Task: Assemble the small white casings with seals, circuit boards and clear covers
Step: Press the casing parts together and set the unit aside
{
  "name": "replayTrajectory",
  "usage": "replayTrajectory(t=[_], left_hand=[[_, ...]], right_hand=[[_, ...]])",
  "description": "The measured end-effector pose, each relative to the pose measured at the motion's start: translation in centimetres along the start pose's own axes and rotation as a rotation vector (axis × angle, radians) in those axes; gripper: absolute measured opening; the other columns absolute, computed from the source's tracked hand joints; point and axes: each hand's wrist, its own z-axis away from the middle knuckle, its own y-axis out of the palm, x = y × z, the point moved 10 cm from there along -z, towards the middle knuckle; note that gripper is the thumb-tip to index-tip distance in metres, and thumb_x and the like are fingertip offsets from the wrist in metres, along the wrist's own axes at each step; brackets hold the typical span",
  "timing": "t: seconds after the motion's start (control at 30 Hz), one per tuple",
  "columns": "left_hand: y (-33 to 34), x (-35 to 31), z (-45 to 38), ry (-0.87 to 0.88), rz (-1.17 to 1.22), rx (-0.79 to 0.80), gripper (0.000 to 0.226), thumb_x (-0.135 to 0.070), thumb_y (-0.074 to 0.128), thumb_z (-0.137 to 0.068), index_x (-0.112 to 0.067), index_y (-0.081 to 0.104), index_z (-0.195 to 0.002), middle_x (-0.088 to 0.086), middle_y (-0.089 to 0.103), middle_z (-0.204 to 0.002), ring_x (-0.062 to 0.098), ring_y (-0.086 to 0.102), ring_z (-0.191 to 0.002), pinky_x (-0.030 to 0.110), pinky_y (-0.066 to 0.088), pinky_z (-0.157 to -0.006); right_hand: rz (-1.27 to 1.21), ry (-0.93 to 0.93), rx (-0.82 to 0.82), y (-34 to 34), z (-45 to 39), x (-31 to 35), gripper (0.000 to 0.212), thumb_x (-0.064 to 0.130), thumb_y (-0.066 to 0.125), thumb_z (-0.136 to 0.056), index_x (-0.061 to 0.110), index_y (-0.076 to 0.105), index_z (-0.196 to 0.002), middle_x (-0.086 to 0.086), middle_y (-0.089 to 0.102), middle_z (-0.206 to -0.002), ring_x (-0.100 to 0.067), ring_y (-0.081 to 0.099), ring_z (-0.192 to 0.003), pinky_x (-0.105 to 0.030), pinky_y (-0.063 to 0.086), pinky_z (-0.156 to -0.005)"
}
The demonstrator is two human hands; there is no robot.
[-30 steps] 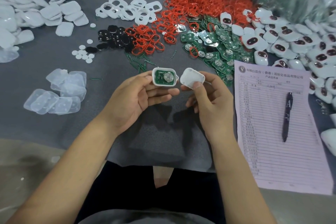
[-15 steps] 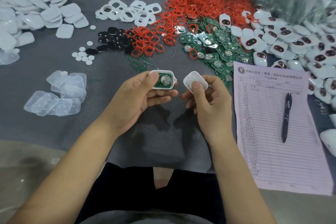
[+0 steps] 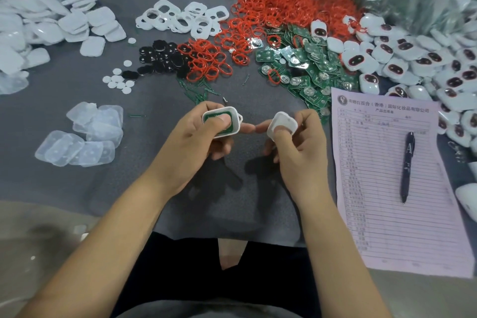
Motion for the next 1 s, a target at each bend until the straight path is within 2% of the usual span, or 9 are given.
replayTrajectory(t=[0.1,0.23,0.33,0.43,0.53,0.67,0.77,0.9,1.0], left_hand=[[0.17,0.08,0.12,0.0,-0.043,0.015,0.019,-0.022,0.047,-0.101,-0.006,0.052,-0.11,0.009,0.079,-0.109,0.009,0.041,-0.059,0.018,0.037,-0.053],[0.3,-0.02,0.28,0.029,-0.045,0.026,0.015,-0.019,0.048,-0.108,-0.012,0.06,-0.113,0.009,0.078,-0.114,0.007,0.039,-0.062,0.016,0.036,-0.055],[0.02,-0.29,0.26,0.041,0.007,-0.005,0.014,-0.02,0.054,-0.105,-0.011,0.061,-0.114,0.011,0.076,-0.117,0.009,0.054,-0.066,0.019,0.045,-0.056],[-0.31,-0.15,0.2,0.02,0.074,-0.03,0.019,-0.022,0.06,-0.098,-0.009,0.062,-0.112,0.012,0.077,-0.115,0.018,0.074,-0.082,0.023,0.057,-0.066],[-0.14,-0.09,0.29,0.014,0.082,-0.013,0.011,-0.018,0.056,-0.104,-0.01,0.062,-0.109,0.012,0.077,-0.114,0.026,0.078,-0.09,0.025,0.059,-0.07],[0.15,-0.15,0.34,0.006,0.078,-0.007,0.009,-0.021,0.054,-0.098,-0.013,0.057,-0.1,0.013,0.078,-0.112,0.025,0.077,-0.081,0.025,0.056,-0.06],[0.22,-0.36,0.33,0.034,0.04,-0.008,0.004,-0.023,0.058,-0.093,-0.019,0.057,-0.092,0.013,0.078,-0.11,0.014,0.064,-0.066,0.021,0.046,-0.054],[-0.11,-0.42,0.44,0.044,-0.043,-0.041,0.008,-0.038,0.064,-0.085,-0.031,0.066,-0.081,0.023,0.072,-0.101,0.009,0.053,-0.072,0.017,0.041,-0.055],[0.36,-0.45,0.46,0.062,-0.051,0.014,0.014,-0.024,0.06,-0.095,-0.03,0.067,-0.085,0.017,0.076,-0.096,0.015,0.063,-0.062,0.021,0.044,-0.049]], right_hand=[[-0.04,-0.003,-0.004,0.02,0.01,0.1,0.021,0.006,0.048,-0.097,0.018,0.033,-0.09,-0.007,0.078,-0.083,-0.023,0.051,-0.052,-0.021,0.039,-0.049],[-0.048,0.0,-0.006,0.04,0.0,-0.01,0.019,-0.005,0.049,-0.1,0.013,0.043,-0.1,-0.006,0.076,-0.079,-0.018,0.05,-0.051,-0.018,0.04,-0.048],[-0.03,-0.004,0.001,0.06,-0.03,-0.03,0.017,-0.002,0.049,-0.097,0.012,0.05,-0.107,-0.005,0.076,-0.08,-0.015,0.053,-0.051,-0.017,0.041,-0.051],[0.011,-0.017,0.007,0.08,-0.02,-0.04,0.016,0.002,0.049,-0.101,0.014,0.056,-0.109,-0.006,0.075,-0.081,-0.014,0.054,-0.051,-0.017,0.042,-0.051],[0.06,-0.035,0.008,0.09,-0.01,0.0,0.014,0.006,0.05,-0.104,0.014,0.06,-0.11,-0.004,0.074,-0.078,-0.014,0.053,-0.052,-0.02,0.042,-0.051],[0.08,-0.022,0.009,0.16,0.03,-0.11,0.013,0.005,0.051,-0.105,0.013,0.061,-0.109,-0.005,0.073,-0.076,-0.015,0.053,-0.054,-0.023,0.043,-0.051],[0.083,-0.022,0.011,0.18,0.08,-0.02,0.014,0.003,0.051,-0.106,0.013,0.061,-0.108,-0.006,0.073,-0.076,-0.012,0.054,-0.054,-0.02,0.043,-0.052],[0.099,-0.029,0.019,0.25,0.11,0.02,0.012,0.004,0.051,-0.106,0.008,0.061,-0.11,-0.005,0.073,-0.075,-0.012,0.054,-0.053,-0.018,0.042,-0.053],[0.11,-0.04,0.027,0.34,0.13,0.09,0.013,0.004,0.051,-0.106,0.011,0.061,-0.109,-0.003,0.073,-0.075,-0.012,0.054,-0.053,-0.019,0.043,-0.055]])
